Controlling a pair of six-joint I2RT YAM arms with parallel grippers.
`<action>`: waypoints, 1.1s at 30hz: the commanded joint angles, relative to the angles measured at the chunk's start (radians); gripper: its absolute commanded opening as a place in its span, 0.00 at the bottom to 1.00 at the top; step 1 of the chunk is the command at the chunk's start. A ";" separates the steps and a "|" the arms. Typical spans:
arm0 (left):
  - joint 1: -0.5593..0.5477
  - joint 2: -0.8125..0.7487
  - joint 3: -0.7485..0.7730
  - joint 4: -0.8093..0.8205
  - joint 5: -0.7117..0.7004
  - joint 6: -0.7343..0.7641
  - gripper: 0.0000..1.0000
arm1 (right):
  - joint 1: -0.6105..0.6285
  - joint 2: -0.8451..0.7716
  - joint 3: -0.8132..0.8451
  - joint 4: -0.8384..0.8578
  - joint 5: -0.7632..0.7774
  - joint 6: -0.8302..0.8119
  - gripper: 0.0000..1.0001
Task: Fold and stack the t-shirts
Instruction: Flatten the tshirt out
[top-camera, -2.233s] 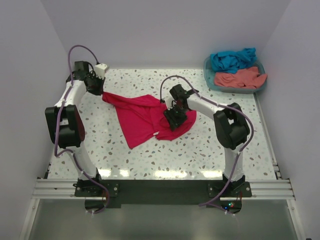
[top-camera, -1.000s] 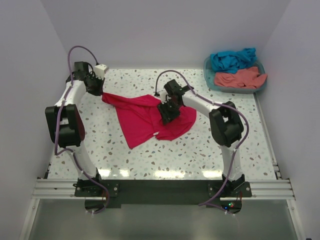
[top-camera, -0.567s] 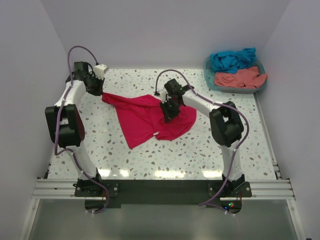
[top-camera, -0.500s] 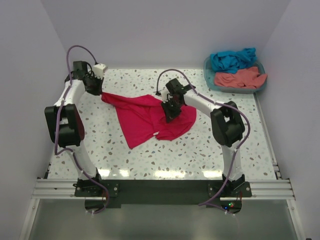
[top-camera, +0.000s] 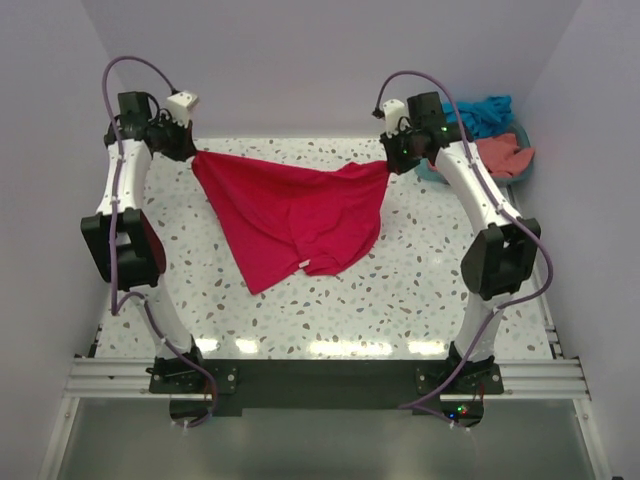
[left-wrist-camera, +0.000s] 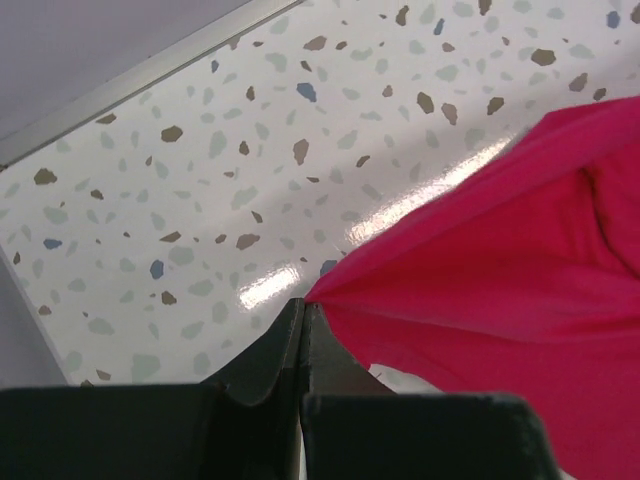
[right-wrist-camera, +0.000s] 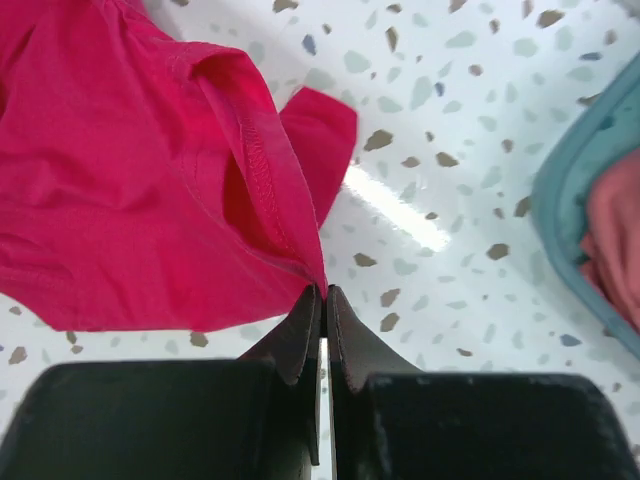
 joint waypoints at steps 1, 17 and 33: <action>-0.002 0.013 0.070 -0.141 0.126 0.116 0.00 | -0.034 -0.042 0.094 -0.043 0.056 -0.087 0.00; -0.044 -0.244 -0.493 -0.346 0.046 0.586 0.16 | -0.064 -0.157 -0.139 -0.060 0.050 -0.118 0.00; -0.047 -0.369 -0.744 -0.104 0.080 0.678 0.63 | -0.064 -0.116 -0.128 -0.102 0.020 -0.090 0.00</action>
